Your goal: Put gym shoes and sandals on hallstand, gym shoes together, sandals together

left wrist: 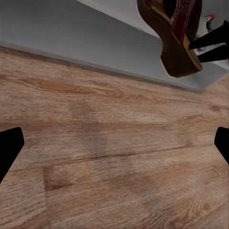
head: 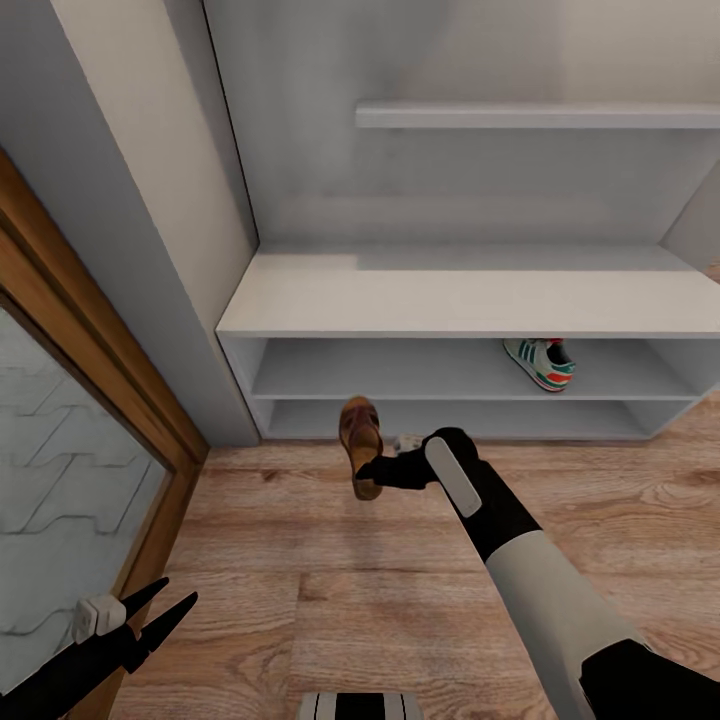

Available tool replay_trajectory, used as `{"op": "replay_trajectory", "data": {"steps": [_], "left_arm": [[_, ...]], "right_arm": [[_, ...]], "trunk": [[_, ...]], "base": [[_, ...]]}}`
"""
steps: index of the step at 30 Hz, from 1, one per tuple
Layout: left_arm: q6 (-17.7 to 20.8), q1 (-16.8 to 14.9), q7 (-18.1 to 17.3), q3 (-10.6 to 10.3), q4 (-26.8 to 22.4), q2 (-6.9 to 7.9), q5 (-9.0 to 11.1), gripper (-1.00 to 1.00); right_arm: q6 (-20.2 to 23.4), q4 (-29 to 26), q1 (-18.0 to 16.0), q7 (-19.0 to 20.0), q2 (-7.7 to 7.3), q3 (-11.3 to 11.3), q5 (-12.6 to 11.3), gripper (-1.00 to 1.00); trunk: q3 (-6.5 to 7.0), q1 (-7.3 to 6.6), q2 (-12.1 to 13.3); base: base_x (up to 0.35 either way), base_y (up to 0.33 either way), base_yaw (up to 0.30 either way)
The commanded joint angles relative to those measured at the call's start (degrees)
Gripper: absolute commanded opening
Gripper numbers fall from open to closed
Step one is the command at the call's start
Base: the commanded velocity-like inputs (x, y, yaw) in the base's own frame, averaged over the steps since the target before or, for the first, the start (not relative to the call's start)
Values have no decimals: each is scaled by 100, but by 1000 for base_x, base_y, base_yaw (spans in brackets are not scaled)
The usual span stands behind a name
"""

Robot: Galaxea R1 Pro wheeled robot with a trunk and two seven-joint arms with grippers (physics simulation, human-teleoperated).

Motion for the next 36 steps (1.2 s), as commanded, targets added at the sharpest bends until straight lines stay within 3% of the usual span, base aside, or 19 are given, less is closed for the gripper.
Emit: {"op": "replay_trajectory", "data": {"steps": [1,9,36], "left_arm": [[0,0,0,0,0,0,0,100],[0,0,6,-8,0,0,-9,100],[0,0,13,-9,0,0,-51,100]], "right_arm": [[0,-9,0,-9,0,0,-11,-100],[0,-185,0,-9,-5,0,-13,-100],[0,-291,0,-11,-12,0,-11,-100]], "trunk": [[0,0,0],[0,0,0],[0,0,0]], "base": [[0,0,0],[15,0,0],[151,0,0]]}}
